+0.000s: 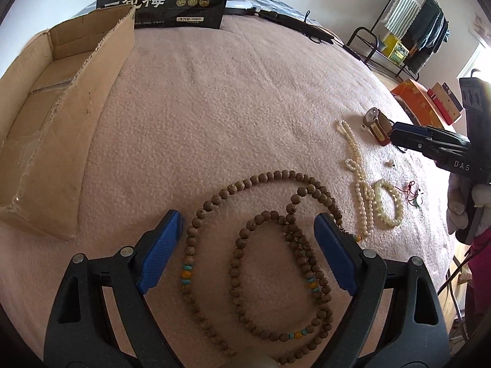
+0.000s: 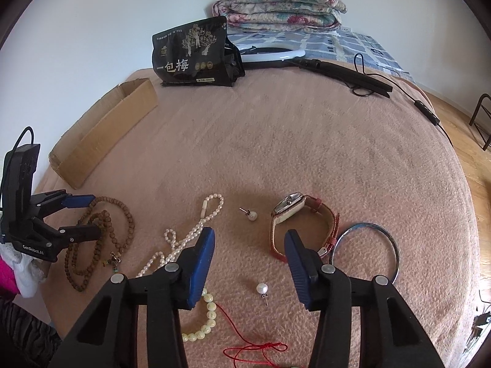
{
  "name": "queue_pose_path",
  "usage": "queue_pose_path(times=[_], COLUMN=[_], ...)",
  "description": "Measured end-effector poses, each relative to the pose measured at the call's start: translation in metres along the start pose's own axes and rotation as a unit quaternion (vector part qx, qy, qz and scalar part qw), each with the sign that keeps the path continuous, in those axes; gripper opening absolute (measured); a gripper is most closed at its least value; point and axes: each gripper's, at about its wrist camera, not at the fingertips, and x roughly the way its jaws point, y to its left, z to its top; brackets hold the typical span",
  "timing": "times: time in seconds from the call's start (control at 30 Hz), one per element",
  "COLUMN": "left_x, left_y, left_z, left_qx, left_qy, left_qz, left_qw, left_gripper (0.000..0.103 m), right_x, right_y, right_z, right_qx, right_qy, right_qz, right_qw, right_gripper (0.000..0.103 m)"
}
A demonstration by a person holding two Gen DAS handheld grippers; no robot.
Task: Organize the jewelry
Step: 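Lower the left gripper onto the brown bead necklace and close it while the right gripper approaches the watch, then lift the bead necklace with the left gripper while the right gripper grasps the red-strap watch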
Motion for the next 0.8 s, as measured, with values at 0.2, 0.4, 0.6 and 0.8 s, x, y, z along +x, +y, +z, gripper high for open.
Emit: queue_pose_path(times=[0.2,0.4,0.6,0.8], left_x=[-0.003,0.001,0.000,-0.002], left_y=[-0.017,-0.031,-0.024,-0.019], left_z=[-0.011,-0.017,-0.013,-0.012], left_qx=[0.021,0.055,0.042,0.036], left_qy=[0.008,0.003,-0.008,-0.015], left_qz=[0.003,0.063,0.067,0.061], left_qw=[0.9997,0.9965,0.9968,0.9974], left_gripper=[0.078,0.056,0.027,0.011], right_x=[0.005,0.010,0.023,0.038], right_y=[0.001,0.002,0.002,-0.005], right_z=[0.001,0.004,0.008,0.010], right_qx=[-0.004,-0.007,-0.013,-0.009], right_qy=[0.007,0.013,0.028,0.053], right_qz=[0.002,-0.003,-0.021,-0.050], right_qw=[1.000,1.000,0.999,0.997], right_gripper=[0.045,0.043,0.039,0.026])
